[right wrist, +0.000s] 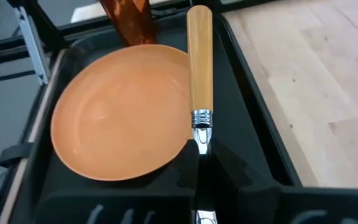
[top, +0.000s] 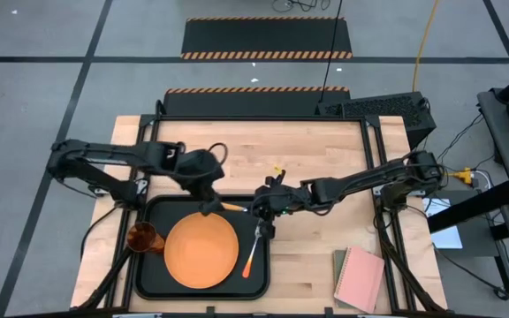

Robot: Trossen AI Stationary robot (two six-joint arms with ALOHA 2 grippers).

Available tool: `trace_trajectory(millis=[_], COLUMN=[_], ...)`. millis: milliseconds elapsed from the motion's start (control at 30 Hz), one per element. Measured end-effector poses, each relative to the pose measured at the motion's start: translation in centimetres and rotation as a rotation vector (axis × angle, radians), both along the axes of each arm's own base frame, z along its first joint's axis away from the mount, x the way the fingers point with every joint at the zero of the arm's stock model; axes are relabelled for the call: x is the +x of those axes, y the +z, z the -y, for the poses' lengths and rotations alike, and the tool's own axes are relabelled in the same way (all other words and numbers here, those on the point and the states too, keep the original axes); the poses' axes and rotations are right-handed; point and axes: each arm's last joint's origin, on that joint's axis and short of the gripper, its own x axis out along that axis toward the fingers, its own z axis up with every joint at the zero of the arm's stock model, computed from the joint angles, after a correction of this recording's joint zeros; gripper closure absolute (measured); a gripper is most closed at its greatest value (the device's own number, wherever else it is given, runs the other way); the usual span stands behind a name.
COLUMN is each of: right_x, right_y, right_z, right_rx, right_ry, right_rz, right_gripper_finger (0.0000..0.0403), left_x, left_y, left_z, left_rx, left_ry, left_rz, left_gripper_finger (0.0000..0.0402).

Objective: Pick and place plate/cup/fork/spoon on tray
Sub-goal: Put the orange fork on the black tray to the right of the orange fork

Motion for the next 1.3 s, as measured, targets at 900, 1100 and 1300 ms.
trace_trajectory(millis=[900,1100,1300], right_x=[-0.6,-0.6,-0.8], right_y=[1.2,1.2,1.4], right_z=[-0.3,-0.2,0.1], right_rx=[0.04,0.063,0.206], right_ry=[0.09,0.051,-0.072], right_rz=[0.018,0.017,0.001], right_gripper_finger=[0.0398,0.0377,0.0326], left_x=[4.2,4.0,1.6], left_y=[-3.9,-3.9,-3.1], left_z=[-1.8,-2.1,-3.2], left_rx=[-0.312,-0.305,-0.243], left_ry=[-0.32,-0.327,-0.301], left_rz=[0.017,0.015,-0.057], left_gripper_finger=[0.0362,0.037,0.0371])
